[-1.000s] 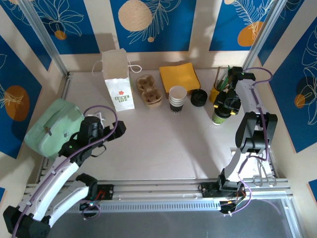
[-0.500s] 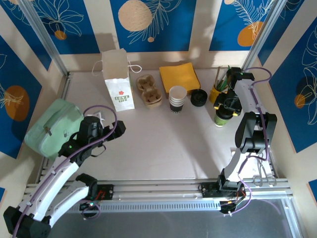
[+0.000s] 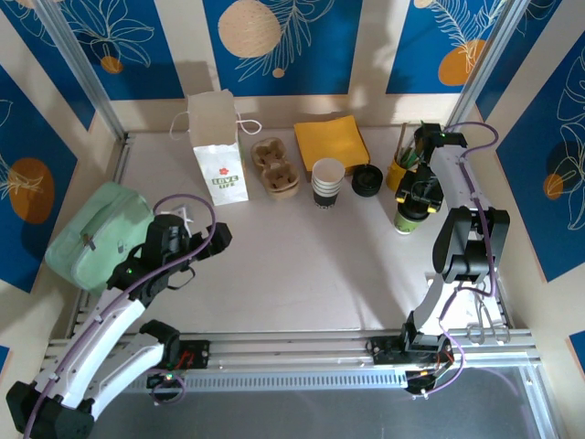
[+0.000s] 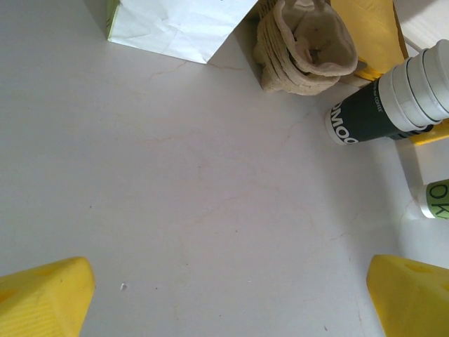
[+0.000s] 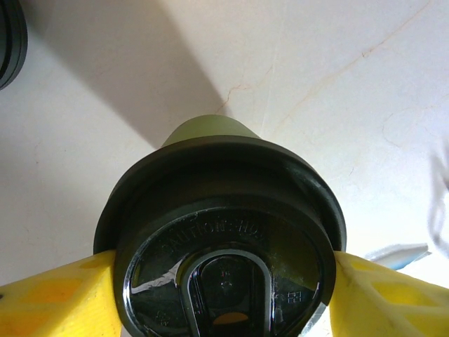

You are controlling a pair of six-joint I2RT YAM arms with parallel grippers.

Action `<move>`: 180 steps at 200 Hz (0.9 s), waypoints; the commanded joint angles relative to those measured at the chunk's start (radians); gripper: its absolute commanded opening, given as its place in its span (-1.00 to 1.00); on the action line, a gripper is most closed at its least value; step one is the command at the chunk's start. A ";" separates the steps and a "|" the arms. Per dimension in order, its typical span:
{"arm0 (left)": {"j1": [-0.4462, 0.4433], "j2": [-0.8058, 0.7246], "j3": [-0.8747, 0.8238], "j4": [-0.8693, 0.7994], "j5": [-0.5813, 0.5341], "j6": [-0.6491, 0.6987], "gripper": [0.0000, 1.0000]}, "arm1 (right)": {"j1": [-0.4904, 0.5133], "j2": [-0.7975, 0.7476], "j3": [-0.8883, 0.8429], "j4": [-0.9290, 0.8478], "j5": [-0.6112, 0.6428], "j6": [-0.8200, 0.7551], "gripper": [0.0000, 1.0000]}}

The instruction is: Pack the takeout coffee

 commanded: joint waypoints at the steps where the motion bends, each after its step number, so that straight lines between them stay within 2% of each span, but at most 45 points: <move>1: 0.015 -0.015 -0.007 -0.007 0.017 -0.003 0.99 | 0.011 0.011 0.027 -0.037 0.011 -0.001 0.32; 30: 0.017 -0.014 -0.007 -0.008 0.018 -0.002 0.99 | 0.012 0.005 0.027 -0.041 0.014 -0.003 0.33; 100: 0.020 -0.017 -0.011 -0.008 0.025 -0.005 0.99 | 0.020 -0.001 0.030 -0.053 0.008 0.001 0.60; 180: 0.022 -0.018 -0.013 -0.007 0.026 -0.006 0.99 | 0.019 -0.020 0.040 -0.050 -0.020 0.000 0.61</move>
